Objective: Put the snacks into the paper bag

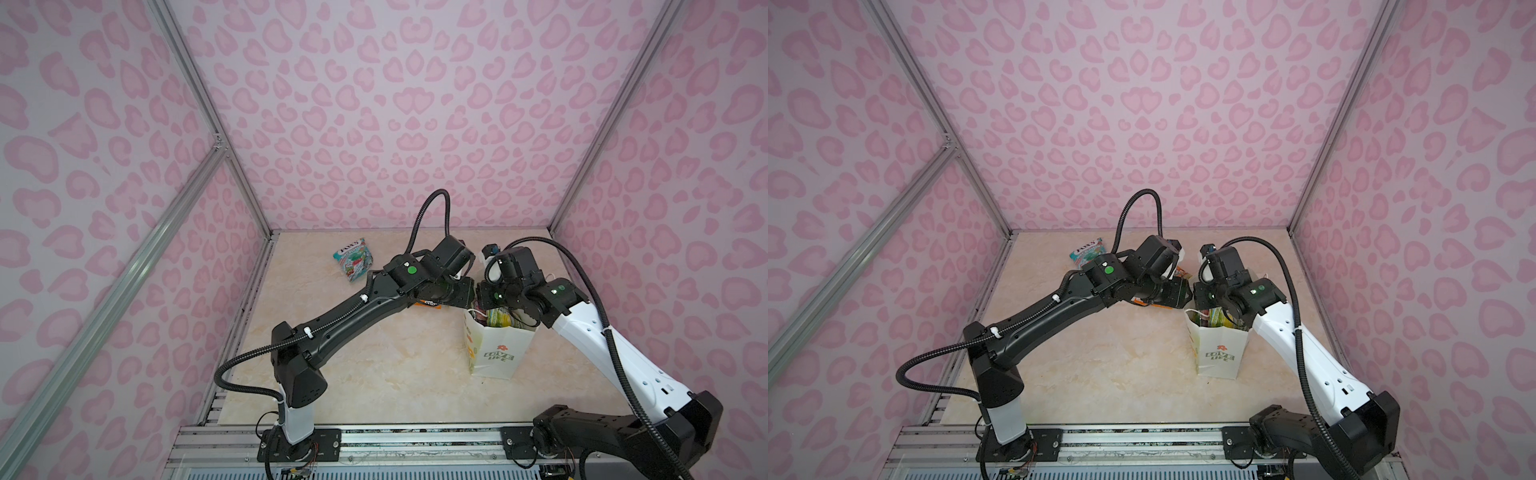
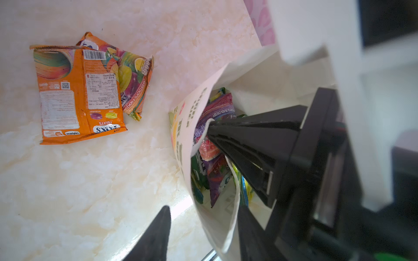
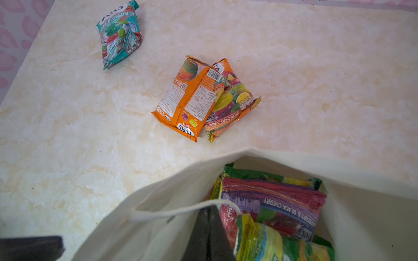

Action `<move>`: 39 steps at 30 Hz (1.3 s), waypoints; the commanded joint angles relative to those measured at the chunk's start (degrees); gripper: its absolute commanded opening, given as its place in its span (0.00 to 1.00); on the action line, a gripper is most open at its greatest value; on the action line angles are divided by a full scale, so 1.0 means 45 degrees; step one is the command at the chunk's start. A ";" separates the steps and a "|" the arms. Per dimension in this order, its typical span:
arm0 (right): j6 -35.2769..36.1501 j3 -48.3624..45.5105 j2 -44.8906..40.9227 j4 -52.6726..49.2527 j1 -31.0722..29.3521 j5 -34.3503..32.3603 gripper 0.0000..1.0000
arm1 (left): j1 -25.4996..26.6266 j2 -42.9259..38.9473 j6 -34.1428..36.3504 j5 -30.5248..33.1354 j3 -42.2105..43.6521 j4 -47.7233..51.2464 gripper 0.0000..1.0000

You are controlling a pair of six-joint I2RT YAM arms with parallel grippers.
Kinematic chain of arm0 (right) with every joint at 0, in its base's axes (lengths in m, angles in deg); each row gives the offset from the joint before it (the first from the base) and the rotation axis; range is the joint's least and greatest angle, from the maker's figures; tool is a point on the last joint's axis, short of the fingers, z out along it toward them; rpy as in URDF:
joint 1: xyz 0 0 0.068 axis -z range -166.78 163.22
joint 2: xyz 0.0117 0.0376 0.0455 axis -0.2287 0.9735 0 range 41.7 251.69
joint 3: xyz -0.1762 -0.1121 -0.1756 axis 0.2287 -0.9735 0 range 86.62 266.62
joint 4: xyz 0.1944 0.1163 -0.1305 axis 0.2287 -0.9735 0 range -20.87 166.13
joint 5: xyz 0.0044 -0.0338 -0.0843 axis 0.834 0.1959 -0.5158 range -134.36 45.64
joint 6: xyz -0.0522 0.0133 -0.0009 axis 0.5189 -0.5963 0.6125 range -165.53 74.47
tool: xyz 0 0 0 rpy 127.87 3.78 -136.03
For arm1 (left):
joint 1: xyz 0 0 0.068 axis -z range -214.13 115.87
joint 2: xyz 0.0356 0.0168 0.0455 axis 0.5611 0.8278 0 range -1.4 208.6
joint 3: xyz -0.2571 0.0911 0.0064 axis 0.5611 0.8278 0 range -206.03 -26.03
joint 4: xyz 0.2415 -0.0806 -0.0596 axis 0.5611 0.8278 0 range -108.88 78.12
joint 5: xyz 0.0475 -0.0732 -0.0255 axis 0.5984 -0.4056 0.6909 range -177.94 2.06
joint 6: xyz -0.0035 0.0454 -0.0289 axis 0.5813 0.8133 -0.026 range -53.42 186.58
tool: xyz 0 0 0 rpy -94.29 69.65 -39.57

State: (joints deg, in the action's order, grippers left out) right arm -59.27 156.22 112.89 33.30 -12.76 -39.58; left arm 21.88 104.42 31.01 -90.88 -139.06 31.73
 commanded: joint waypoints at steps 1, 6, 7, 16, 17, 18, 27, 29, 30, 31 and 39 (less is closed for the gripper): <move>0.0238 0.0315 -0.0041 0.0149 0.0000 0.0163 0.00 | -0.0073 -0.0062 -0.0006 0.0273 -0.0096 -0.0074 0.51; -0.0061 0.2013 0.0153 -0.1650 -0.0143 0.0365 0.00 | -0.0132 0.0092 0.0224 0.0316 -0.0096 0.0062 0.56; -0.0065 0.2185 0.0155 -0.1867 -0.0164 0.0494 0.00 | -0.0141 0.0097 0.0247 0.0305 -0.0096 0.0050 0.56; 0.0208 0.1209 0.0095 -0.2879 -0.0316 -0.0694 0.50 | -0.0278 0.0020 0.0218 0.0137 -0.0121 0.0022 0.59; 0.0183 0.0964 -0.0006 -0.2650 -0.0318 -0.0712 0.51 | -0.0288 -0.0005 0.0229 0.0155 -0.0099 0.0012 0.59; 0.0145 0.0646 -0.0121 -0.2341 -0.0324 -0.0671 0.53 | -0.0298 -0.0001 0.0229 0.0146 -0.0096 0.0006 0.59; 0.0069 -0.0491 0.0018 0.0009 -0.0314 -0.0528 0.61 | -0.0298 0.0564 -0.0014 -0.0016 -0.0188 0.0165 0.51; 0.0069 -0.0706 0.0089 0.0526 -0.0305 -0.0644 0.62 | -0.0298 0.0820 -0.0064 0.0048 -0.0406 0.0332 0.49; 0.0065 -0.0823 0.0133 0.0745 -0.0321 -0.0703 0.61 | -0.0298 0.0952 -0.0064 0.0062 -0.0560 0.0409 0.48; 0.0067 -0.0919 0.0144 0.0897 -0.0321 -0.0773 0.60 | -0.0283 0.1048 -0.0064 0.0095 -0.0725 0.0525 0.47; 0.0116 -0.2205 -0.0743 0.2856 -0.0253 -0.1302 0.38 | -0.0086 0.1514 -0.0064 -0.0284 -0.1209 0.0497 0.23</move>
State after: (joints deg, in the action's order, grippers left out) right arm -58.81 147.96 110.66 40.40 -14.14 -43.80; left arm 21.29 110.74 30.61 -90.60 -143.69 34.05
